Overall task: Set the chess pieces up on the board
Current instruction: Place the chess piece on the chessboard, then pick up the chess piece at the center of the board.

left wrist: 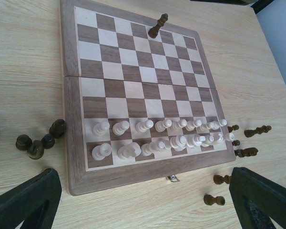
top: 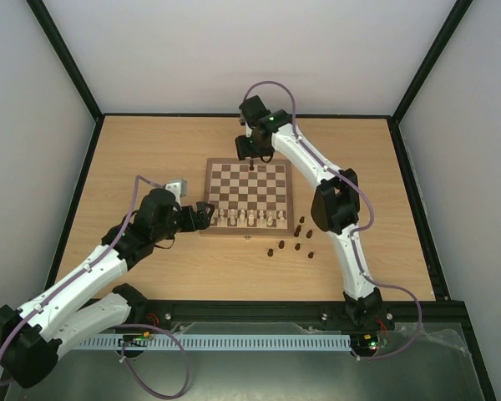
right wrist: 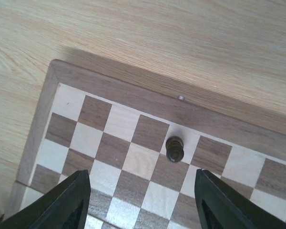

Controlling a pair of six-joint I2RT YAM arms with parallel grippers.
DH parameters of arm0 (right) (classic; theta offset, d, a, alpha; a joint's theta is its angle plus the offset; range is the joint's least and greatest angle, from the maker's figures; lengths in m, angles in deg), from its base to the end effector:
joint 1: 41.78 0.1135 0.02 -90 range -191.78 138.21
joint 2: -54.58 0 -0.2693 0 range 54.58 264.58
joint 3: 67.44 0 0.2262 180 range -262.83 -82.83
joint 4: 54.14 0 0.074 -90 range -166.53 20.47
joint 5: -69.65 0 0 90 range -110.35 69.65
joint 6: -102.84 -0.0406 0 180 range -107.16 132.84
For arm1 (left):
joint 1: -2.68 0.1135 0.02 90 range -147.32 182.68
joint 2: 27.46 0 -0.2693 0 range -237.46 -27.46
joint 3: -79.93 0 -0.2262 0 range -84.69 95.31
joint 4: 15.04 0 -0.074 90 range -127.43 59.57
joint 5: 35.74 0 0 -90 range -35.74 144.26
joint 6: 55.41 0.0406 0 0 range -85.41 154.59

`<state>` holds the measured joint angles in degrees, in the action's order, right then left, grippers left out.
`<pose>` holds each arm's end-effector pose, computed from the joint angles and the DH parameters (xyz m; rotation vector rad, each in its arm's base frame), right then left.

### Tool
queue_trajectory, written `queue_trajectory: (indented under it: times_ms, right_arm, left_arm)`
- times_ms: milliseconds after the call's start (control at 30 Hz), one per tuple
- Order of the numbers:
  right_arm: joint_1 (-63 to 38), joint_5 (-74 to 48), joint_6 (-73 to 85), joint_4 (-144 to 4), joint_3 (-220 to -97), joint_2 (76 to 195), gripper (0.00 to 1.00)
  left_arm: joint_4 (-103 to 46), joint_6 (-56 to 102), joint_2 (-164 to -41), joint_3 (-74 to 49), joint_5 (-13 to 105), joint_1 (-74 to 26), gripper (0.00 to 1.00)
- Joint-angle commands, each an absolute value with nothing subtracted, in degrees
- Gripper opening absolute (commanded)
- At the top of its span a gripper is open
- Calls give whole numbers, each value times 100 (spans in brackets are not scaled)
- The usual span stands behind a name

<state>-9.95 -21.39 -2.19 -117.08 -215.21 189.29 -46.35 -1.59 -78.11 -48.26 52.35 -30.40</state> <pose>0.4283 0.2650 0.2684 -0.3529 2.4458 0.3382 0.1455 -0.0964 0.2688 -0.0382 2.1897 -0.7464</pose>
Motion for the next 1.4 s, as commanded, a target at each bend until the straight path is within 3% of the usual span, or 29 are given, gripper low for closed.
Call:
queue_trajectory:
  times_ms: [0,600,867,1067,1200,1367]
  right_arm:
    - [-1023,-2134,-188,-11719,-21250,18273,62]
    - [-1023,-3733,-961,-11165,-16938,15180,69]
    - [-1059,-4099,-1423,-10907,-15004,13943,61]
    - [-1649,-3901,-1567,-10701,-14062,13503,55]
    - [-1831,-3644,-1573,-10516,-13758,13575,51]
    - [-1847,-3617,-1616,-10377,-13685,13828,40]
  left_arm:
    - [-4571,-137,-7802,-4714,5321,-3019,100]
    - [-4741,-206,-7411,-4778,5427,-3019,100]
    - [-4649,-141,-7465,-4821,5313,-3019,99]
    - [-4560,-123,-7488,-4851,5184,-3018,100]
    - [-4519,-119,-7507,-4859,5113,-3019,100]
    - [-4551,-105,-7497,-4866,5071,-3019,100]
